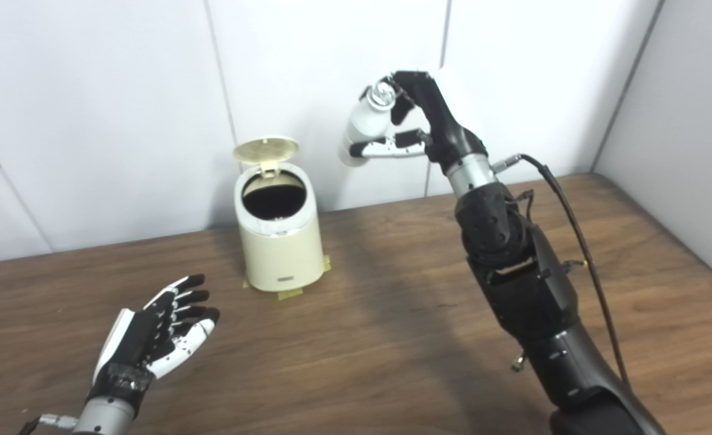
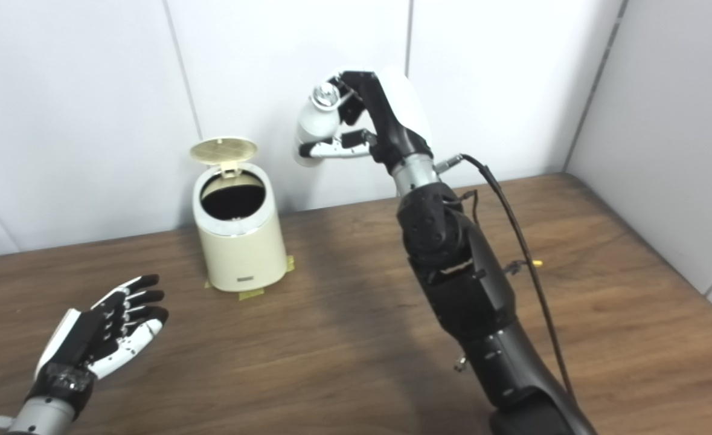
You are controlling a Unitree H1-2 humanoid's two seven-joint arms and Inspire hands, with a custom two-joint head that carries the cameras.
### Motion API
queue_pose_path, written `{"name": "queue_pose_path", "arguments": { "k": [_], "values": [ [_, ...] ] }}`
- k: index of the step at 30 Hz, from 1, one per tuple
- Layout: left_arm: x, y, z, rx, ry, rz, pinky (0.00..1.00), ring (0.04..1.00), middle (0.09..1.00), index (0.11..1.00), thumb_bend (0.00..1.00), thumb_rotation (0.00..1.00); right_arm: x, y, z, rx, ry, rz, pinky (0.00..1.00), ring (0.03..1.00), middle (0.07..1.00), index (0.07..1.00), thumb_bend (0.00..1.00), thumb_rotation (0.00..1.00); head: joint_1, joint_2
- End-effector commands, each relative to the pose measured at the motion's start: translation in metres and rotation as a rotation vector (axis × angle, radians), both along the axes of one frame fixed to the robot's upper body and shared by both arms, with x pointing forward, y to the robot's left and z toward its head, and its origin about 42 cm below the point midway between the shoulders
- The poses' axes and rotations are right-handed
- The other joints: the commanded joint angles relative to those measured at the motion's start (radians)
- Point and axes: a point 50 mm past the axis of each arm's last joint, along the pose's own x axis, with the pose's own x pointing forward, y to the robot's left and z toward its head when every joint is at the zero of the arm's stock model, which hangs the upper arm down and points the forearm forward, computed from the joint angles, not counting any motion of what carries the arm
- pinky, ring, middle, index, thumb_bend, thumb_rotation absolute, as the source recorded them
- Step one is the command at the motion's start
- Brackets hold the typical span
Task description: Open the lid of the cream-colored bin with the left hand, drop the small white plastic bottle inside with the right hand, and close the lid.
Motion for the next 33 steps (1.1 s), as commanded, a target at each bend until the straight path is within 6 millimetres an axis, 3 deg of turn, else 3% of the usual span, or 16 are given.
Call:
{"name": "queue_pose_path", "arguments": {
  "k": [1,7,15,33],
  "values": [
    [0.005,-0.005,0.011,0.0,-0.085,-0.008,0.73,0.78,0.818,0.893,0.5,0.38,-0.002,0.011,0.031,-0.011,-0.108,0.045,0.41,0.437,0.499,0.483,0.52,0.0,0.006,-0.001],
    [0.004,-0.011,0.007,-0.001,-0.096,-0.01,0.72,0.778,0.822,0.894,0.52,0.42,0.004,0.031,0.033,-0.039,-0.137,0.103,0.42,0.437,0.499,0.482,0.52,0.0,0.076,-0.009],
    [-0.001,-0.018,0.004,-0.009,-0.095,0.002,0.71,0.776,0.822,0.9,0.55,0.47,0.011,0.046,0.019,-0.012,-0.118,0.176,0.43,0.441,0.504,0.478,0.52,0.0,0.151,-0.014],
    [-0.008,-0.023,0.002,-0.025,-0.104,0.029,0.71,0.772,0.819,0.889,0.55,0.47,0.038,0.074,-0.014,0.007,-0.063,0.207,0.42,0.445,0.507,0.473,0.52,0.0,0.205,-0.019]
  ]
}}
